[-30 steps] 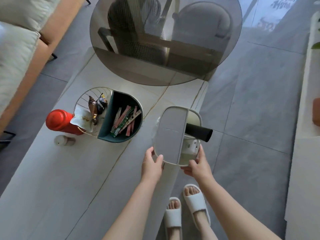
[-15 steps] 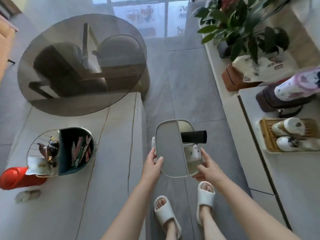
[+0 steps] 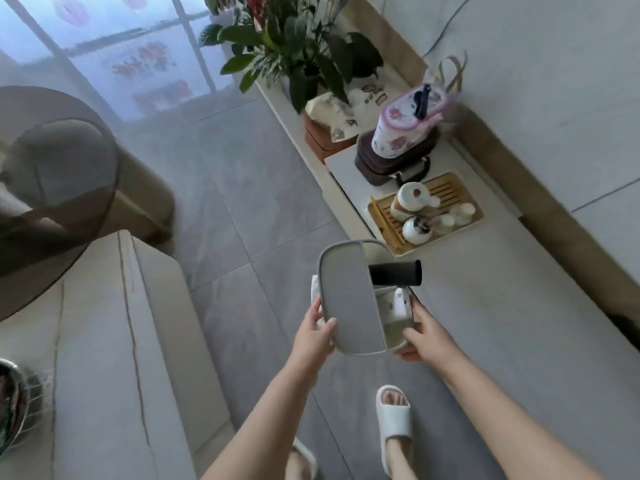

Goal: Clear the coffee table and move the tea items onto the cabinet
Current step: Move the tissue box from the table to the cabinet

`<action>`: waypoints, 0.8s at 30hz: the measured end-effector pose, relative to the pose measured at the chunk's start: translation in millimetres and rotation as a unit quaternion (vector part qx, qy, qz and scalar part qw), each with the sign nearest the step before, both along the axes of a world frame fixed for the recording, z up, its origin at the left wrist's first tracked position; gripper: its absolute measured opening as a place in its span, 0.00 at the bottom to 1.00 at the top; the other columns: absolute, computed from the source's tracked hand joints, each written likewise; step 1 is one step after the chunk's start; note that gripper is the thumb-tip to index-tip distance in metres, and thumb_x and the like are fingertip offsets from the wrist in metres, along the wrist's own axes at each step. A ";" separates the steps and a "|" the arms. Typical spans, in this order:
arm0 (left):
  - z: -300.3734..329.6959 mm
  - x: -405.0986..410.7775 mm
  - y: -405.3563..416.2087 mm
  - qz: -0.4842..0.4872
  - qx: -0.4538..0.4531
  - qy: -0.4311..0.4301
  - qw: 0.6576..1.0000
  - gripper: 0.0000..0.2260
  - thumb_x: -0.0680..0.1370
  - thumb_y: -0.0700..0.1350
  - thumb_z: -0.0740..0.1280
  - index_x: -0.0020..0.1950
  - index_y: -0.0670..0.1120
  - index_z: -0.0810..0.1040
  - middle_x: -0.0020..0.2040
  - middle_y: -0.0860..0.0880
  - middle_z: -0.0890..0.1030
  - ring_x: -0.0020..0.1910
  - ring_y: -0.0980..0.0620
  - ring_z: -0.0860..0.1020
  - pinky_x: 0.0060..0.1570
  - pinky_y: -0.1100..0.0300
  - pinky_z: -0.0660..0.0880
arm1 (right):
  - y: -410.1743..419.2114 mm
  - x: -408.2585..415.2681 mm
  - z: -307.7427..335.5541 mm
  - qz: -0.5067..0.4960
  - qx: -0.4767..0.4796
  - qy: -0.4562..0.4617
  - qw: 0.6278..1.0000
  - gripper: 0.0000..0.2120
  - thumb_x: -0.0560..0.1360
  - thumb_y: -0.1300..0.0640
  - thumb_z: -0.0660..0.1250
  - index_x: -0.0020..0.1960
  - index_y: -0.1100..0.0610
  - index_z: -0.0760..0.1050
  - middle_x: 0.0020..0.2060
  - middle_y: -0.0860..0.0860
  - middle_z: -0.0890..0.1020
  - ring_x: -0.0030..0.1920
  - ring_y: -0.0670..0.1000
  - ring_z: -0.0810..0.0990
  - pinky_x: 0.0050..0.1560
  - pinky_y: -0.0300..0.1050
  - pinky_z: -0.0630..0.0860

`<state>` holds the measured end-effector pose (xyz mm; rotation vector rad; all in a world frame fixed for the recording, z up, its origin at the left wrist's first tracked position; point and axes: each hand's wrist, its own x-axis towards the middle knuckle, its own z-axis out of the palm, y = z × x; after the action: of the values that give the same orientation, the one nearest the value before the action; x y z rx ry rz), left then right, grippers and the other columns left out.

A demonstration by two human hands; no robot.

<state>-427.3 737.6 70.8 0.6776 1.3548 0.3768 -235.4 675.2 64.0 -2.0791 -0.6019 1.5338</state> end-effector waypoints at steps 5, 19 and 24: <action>-2.5 88.4 -10.3 -0.042 0.008 0.007 0.999 0.25 0.79 0.40 0.63 0.74 0.53 0.62 0.70 0.51 0.70 0.53 0.56 0.75 0.47 0.60 0.74 | -28.3 78.8 -5.3 -0.058 -0.005 0.001 0.998 0.31 0.75 0.69 0.54 0.71 0.42 0.60 0.54 0.60 0.80 0.44 0.64 0.83 0.43 0.54 0.80; -33.9 272.1 -20.3 -0.201 0.024 0.030 0.979 0.27 0.75 0.41 0.68 0.72 0.50 0.63 0.67 0.50 0.69 0.62 0.52 0.72 0.61 0.57 0.72 | -52.4 199.2 -66.4 -0.276 -0.020 -0.012 0.961 0.30 0.75 0.69 0.54 0.71 0.45 0.59 0.51 0.57 0.80 0.37 0.58 0.84 0.39 0.48 0.80; -58.1 288.6 -3.5 -0.221 0.002 -0.013 0.975 0.30 0.75 0.36 0.67 0.73 0.52 0.60 0.59 0.55 0.73 0.53 0.62 0.75 0.44 0.73 0.74 | -40.1 205.3 -92.3 -0.334 -0.007 -0.003 0.942 0.30 0.76 0.69 0.53 0.73 0.47 0.54 0.54 0.59 0.79 0.37 0.57 0.83 0.38 0.45 0.79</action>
<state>-138.7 734.0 12.7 0.9489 1.1394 0.0308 -30.0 635.1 -28.3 -1.9987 0.1254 1.1256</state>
